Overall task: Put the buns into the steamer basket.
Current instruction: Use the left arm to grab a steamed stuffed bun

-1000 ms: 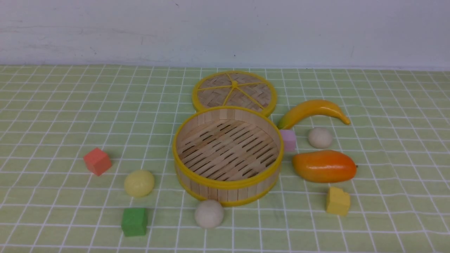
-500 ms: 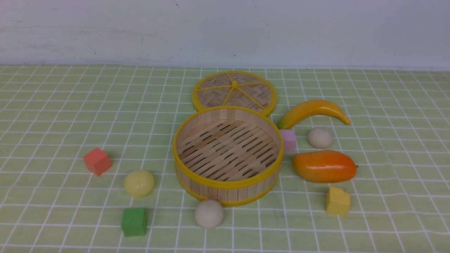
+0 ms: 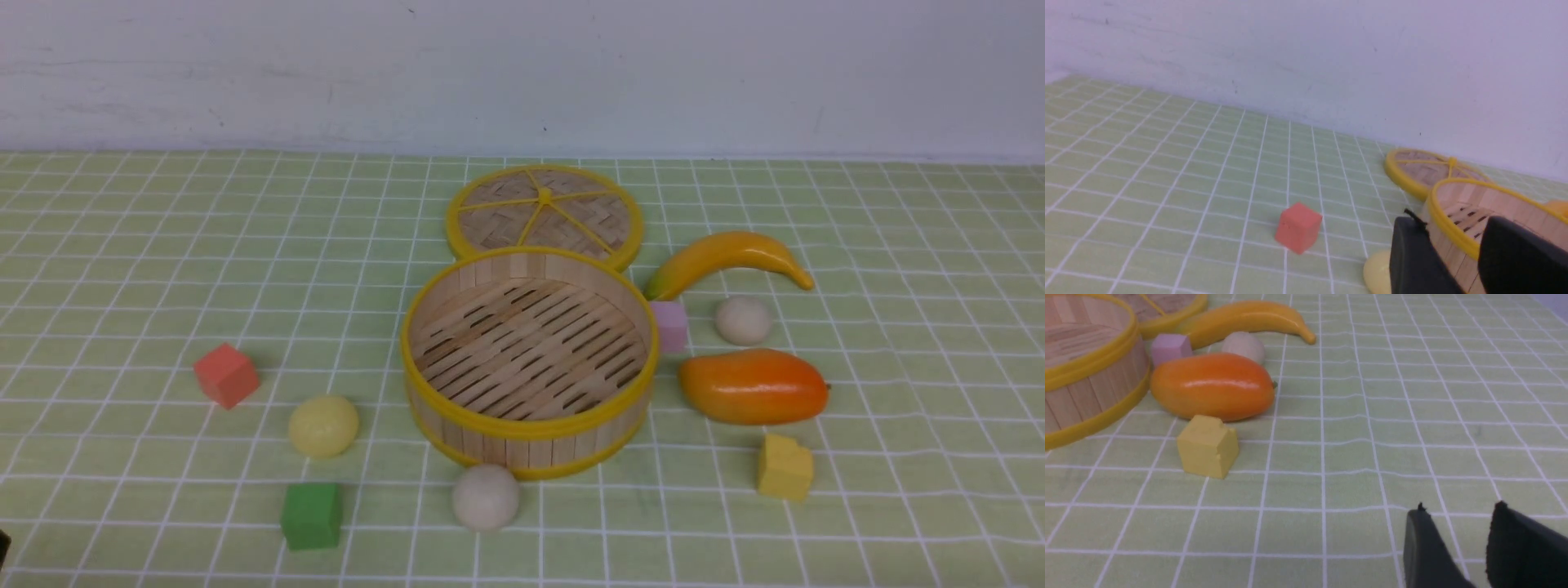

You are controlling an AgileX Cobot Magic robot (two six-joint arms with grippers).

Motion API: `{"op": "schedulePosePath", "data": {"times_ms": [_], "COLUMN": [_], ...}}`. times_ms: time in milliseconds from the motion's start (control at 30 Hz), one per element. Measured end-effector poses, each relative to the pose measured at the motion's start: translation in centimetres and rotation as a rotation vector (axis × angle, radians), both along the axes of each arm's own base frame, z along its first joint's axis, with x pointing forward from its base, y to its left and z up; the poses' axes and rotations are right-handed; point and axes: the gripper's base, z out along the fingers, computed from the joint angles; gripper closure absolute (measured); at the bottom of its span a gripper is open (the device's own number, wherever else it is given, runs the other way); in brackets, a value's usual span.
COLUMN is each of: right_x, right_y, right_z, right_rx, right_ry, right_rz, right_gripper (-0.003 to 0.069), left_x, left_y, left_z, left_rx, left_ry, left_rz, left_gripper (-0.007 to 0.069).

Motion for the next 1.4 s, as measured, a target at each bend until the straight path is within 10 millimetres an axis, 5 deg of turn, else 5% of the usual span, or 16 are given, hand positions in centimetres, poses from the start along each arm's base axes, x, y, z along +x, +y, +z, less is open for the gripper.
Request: {"op": "schedulePosePath", "data": {"times_ms": [233, 500, 600, 867, 900, 1033, 1100, 1167, 1300, 1400], "right_x": [0.2, 0.1, -0.1, -2.2, -3.5, -5.6, -6.9, -7.1, -5.8, -2.5], "right_y": [0.0, 0.0, 0.0, 0.0, 0.0, 0.1, 0.2, 0.2, 0.1, -0.1], "right_z": [1.0, 3.2, 4.3, 10.0, 13.1, 17.9, 22.2, 24.4, 26.7, 26.4], "right_rx": [-0.002, 0.173, 0.263, 0.548, 0.592, 0.625, 0.630, 0.626, 0.560, 0.475], "right_ry": [-0.111, -0.354, -0.485, -0.861, -0.925, -0.966, -0.911, -0.832, -0.607, -0.339], "right_rz": [0.002, -0.003, 0.007, 0.117, 0.152, 0.183, 0.168, 0.141, 0.048, -0.035], "right_gripper": [0.0420, 0.0420, 0.0420, 0.0420, 0.0420, 0.0420, 0.0420, 0.0420, 0.0420, 0.0420], "left_x": [0.0, -0.7, -1.0, -4.7, -5.7, -5.9, -4.4, -3.6, -0.5, 2.0], "left_y": [0.0, 0.7, 0.8, 0.6, 0.6, 0.4, 0.2, 0.1, -0.2, -1.0], "left_z": [0.4, 2.9, 3.7, 13.2, 15.9, 19.9, 22.6, 23.6, 24.2, 22.8], "left_rx": [-0.031, -0.522, -0.572, -0.499, -0.470, -0.437, -0.421, -0.405, -0.326, -0.235], "left_ry": [-0.045, -0.310, -0.385, -0.602, -0.617, -0.517, -0.302, -0.182, 0.087, 0.303], "left_rz": [-0.002, -0.058, -0.075, -0.155, -0.162, -0.147, -0.111, -0.089, -0.052, -0.092], "left_gripper": [0.0387, 0.0387, 0.0387, 0.0387, 0.0387, 0.0387, 0.0387, 0.0387, 0.0387, 0.0387]}}
